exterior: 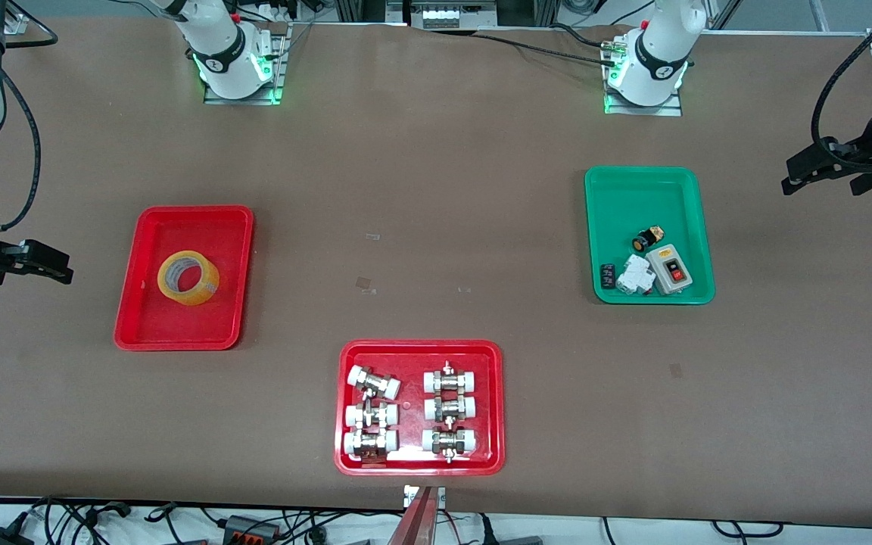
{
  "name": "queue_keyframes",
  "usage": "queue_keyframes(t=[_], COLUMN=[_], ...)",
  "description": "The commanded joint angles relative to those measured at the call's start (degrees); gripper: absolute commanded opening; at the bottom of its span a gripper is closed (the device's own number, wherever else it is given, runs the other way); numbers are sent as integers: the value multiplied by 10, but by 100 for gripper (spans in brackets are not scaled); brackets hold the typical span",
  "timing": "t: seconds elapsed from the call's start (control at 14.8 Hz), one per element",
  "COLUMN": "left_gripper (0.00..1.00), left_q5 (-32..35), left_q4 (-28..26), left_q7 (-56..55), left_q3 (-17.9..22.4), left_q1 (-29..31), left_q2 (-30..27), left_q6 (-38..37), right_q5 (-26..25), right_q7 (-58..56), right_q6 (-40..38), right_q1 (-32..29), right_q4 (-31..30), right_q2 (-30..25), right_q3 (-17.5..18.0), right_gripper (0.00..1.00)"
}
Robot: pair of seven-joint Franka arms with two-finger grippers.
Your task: Left arm passes tape to right arm into tray
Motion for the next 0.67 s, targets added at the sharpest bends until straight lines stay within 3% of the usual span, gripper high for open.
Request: queue_keyframes(t=[0.0, 0.13, 0.61], left_gripper=[100, 100, 100], left_q5=[5, 5, 5], left_q4=[15, 15, 17], left_q7=[-1, 0, 4], left_q3=[-6, -6, -6], left_q1=[6, 6, 6], left_q2=[8, 8, 8], left_q6=[-8, -8, -9], right_q5=[11, 14, 11], right_q7=[20, 20, 14], right_q6=[11, 9, 38], right_q1=[10, 29, 28], right_q4=[-45, -50, -147], right_q2=[-43, -51, -114], right_q3=[-15, -41, -42], right_gripper=[100, 100, 100])
